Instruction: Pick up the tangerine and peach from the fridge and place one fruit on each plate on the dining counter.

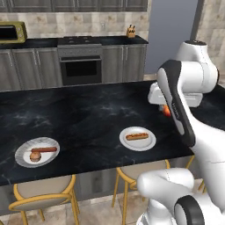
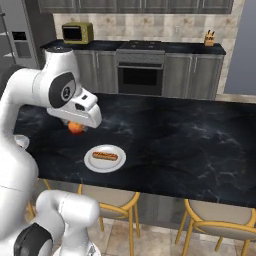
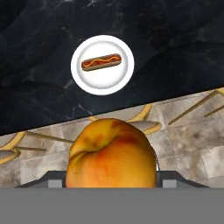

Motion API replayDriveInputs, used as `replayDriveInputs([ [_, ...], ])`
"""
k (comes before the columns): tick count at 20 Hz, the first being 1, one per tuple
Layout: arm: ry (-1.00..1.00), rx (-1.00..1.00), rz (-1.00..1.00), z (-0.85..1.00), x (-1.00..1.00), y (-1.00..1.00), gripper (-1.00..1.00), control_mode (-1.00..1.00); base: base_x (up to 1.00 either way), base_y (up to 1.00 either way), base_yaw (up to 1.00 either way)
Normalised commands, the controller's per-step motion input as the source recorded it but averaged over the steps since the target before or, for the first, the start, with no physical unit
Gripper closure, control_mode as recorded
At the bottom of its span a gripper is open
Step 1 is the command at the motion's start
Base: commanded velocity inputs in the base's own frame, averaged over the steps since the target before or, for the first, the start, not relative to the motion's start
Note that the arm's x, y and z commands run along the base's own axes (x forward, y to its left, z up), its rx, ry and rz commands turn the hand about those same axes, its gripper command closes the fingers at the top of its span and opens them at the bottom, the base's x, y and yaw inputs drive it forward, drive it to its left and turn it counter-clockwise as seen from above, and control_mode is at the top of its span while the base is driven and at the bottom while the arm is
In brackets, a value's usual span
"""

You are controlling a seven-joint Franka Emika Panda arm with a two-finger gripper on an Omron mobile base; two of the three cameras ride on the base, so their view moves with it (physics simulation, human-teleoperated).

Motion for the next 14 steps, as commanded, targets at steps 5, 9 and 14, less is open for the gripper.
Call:
replayDriveInputs([
  [5, -0.07, 0.00, 0.11, -1.00, 0.99, 0.01, 1.00, -1.00, 0.00, 0.00, 0.00],
  [9, -0.15, 0.00, 0.11, -1.00, 0.92, 0.00, 1.00, -1.00, 0.00, 0.00, 0.00],
  [14, -0.07, 0.00, 0.09, -1.00, 0.94, 0.00, 1.00, -1.00, 0.00, 0.00, 0.00],
])
